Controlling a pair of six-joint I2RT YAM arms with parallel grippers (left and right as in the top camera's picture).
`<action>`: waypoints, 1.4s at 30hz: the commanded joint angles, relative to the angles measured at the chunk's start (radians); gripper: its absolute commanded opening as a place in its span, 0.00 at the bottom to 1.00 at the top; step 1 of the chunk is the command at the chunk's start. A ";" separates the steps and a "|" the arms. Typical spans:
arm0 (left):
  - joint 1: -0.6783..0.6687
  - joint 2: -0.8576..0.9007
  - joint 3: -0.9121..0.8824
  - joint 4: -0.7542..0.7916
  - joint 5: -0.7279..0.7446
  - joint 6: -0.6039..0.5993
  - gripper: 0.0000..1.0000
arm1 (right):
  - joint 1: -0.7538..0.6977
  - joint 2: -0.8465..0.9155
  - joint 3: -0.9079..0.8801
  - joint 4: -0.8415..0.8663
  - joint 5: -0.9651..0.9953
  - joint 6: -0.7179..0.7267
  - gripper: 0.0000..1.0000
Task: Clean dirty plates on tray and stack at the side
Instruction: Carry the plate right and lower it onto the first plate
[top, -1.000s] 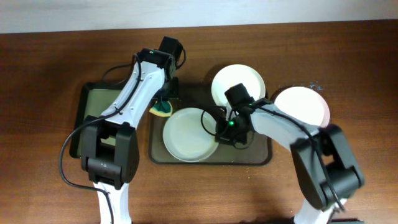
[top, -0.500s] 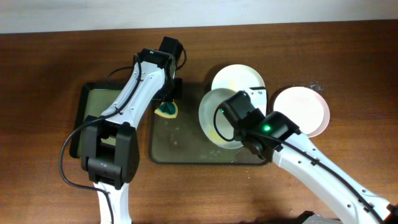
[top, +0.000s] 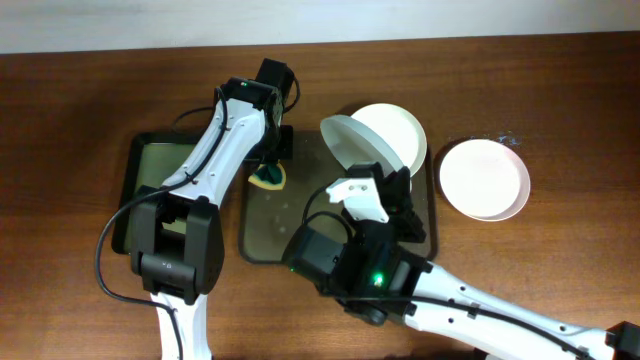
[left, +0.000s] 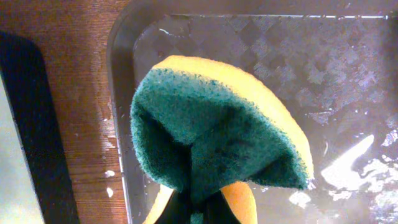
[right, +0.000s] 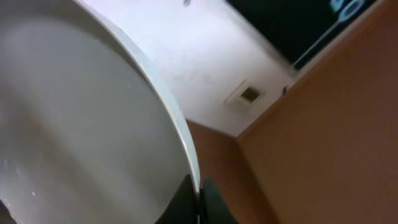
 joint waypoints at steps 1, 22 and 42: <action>-0.001 0.006 0.017 0.002 0.011 0.018 0.00 | 0.006 -0.019 0.024 0.003 0.115 -0.016 0.04; -0.001 0.006 0.017 -0.031 -0.001 0.019 0.00 | -0.320 -0.019 0.024 -0.113 -0.849 0.358 0.04; -0.001 0.006 0.017 -0.020 -0.001 0.019 0.00 | -1.428 0.117 0.023 0.010 -1.501 -0.086 0.04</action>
